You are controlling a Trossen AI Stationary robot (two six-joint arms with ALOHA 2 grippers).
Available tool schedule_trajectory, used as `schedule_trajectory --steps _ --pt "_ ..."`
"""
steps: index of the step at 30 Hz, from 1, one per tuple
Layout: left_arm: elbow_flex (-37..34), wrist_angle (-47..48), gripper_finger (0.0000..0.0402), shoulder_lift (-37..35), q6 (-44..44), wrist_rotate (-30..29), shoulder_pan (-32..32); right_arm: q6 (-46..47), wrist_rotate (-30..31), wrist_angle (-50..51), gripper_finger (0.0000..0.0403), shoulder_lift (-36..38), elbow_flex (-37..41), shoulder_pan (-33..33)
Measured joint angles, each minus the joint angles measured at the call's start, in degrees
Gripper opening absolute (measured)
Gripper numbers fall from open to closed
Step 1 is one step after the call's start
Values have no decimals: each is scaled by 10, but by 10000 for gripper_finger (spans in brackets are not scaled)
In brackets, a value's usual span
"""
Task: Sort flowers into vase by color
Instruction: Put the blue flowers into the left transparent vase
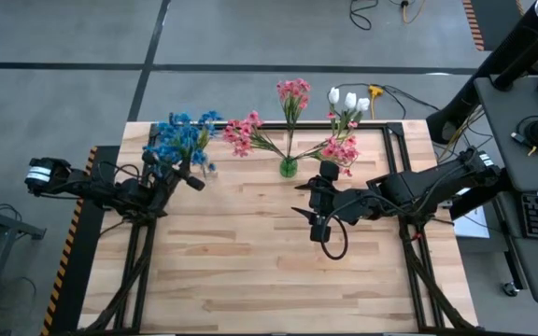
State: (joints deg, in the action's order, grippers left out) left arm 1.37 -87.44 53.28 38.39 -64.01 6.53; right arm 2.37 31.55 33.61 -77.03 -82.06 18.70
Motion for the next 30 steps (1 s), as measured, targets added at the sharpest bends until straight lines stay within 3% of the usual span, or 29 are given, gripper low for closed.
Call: schedule_trajectory --steps 10,30 --pt "0 0 99 0 -4 -6 6 0 0 0 231 0 0 0" --pt "45 2 190 0 52 -178 87 0 0 0 231 0 0 0"
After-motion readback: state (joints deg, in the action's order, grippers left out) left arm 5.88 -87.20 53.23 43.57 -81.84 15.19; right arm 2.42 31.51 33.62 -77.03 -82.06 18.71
